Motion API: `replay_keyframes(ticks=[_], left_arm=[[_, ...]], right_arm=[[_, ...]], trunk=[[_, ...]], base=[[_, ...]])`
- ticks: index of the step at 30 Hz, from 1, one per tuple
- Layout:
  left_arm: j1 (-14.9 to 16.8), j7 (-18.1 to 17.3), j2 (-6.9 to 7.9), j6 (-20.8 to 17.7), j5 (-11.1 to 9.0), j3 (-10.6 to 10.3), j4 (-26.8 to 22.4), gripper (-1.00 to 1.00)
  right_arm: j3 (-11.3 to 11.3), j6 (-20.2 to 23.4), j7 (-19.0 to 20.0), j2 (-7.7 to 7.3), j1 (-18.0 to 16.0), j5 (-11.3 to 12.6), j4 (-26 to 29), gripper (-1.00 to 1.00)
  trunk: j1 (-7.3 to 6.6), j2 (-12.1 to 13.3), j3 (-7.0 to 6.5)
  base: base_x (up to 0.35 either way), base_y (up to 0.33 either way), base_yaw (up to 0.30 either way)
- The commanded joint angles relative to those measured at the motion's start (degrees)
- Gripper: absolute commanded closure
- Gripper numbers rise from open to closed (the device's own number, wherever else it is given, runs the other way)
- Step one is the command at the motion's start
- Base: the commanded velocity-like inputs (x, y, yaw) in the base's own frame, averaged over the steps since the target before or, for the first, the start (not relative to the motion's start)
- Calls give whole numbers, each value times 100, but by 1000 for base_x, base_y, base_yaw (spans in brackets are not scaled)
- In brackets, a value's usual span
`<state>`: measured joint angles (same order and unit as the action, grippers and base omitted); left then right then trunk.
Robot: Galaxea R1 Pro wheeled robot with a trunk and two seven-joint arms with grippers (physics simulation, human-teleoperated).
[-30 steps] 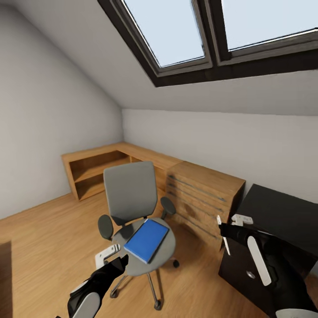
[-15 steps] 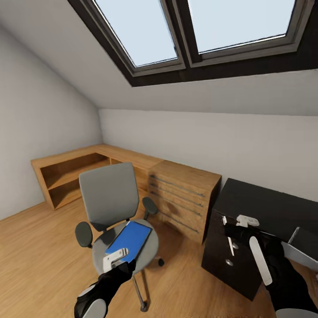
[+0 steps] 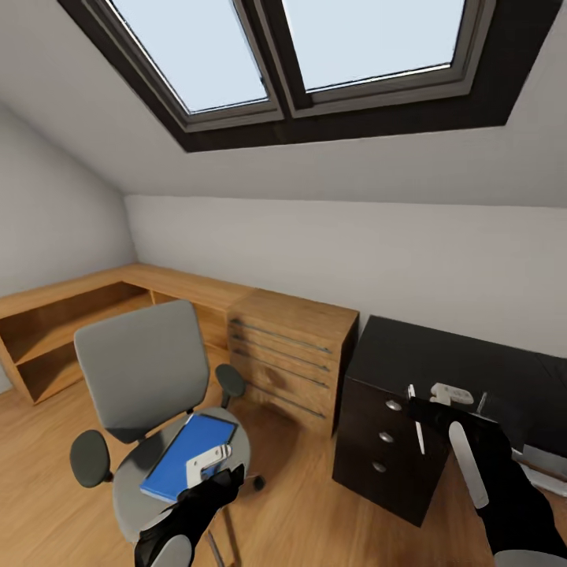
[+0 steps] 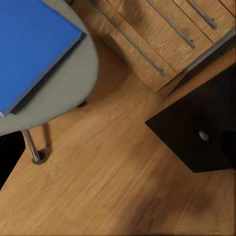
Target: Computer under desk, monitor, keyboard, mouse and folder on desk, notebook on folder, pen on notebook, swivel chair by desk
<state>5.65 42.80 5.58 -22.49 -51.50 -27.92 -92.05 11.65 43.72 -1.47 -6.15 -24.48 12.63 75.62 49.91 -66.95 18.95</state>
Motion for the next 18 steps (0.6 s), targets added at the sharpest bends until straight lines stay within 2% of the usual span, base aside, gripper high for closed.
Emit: replay_keyframes(ticks=[1, 9, 14, 18], left_arm=[[7, 45, 5, -10, -33, -10, -8, -100], [7, 45, 5, -10, -28, -11, -6, -100], [7, 45, 5, -10, -27, -25, -6, -100], [7, 46, 5, -7, -24, -38, -6, -100]], right_arm=[[4, 25, -14, 0, -4, 35, 5, 100], [4, 23, -19, 0, -4, 30, 5, 100], [-1, 23, -15, 0, -4, 29, 5, 100], [-7, 14, -12, 0, -4, 14, -2, 100]], trunk=[[1, -5, 7], [1, -5, 7], [1, -5, 7], [1, -5, 7]], base=[[40, 0, -298], [37, 0, -296], [243, 0, -228], [308, 0, -64]])
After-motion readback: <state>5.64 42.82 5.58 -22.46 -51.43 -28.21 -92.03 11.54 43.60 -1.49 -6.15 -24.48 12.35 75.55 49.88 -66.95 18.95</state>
